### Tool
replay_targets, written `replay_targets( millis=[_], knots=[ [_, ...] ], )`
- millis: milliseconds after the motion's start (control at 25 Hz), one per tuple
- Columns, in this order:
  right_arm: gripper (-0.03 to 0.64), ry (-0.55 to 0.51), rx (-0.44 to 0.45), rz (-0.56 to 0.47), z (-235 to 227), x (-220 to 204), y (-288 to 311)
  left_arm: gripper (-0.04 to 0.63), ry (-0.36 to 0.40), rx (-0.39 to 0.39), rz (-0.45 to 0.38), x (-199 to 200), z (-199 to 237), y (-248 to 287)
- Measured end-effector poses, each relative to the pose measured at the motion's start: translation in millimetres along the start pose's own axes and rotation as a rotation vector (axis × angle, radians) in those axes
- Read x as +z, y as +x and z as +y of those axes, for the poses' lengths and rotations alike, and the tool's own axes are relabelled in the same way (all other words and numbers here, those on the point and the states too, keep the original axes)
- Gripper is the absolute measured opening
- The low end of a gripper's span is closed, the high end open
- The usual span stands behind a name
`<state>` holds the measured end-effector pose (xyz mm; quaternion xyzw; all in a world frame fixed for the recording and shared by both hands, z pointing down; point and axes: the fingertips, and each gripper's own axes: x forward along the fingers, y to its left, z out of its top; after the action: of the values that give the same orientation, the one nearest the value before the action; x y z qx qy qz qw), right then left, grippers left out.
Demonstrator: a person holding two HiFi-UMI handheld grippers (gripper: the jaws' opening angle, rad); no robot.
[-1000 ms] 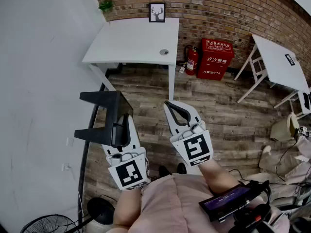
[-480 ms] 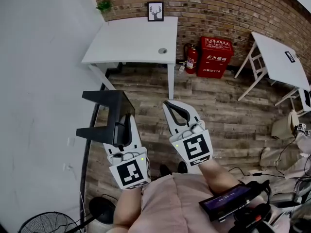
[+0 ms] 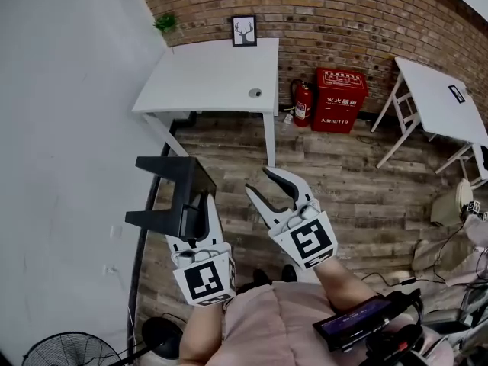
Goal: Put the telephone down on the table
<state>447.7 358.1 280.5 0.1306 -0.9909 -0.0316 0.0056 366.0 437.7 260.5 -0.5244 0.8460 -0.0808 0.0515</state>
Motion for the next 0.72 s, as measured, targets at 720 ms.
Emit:
replay_targets(
  millis=[720],
  knots=[
    [0.274,-0.002,0.358,0.021,15.5,-13.4,76.6,0.161,-0.074,-0.358,-0.007,-6.3,21.5,69.3]
  ],
)
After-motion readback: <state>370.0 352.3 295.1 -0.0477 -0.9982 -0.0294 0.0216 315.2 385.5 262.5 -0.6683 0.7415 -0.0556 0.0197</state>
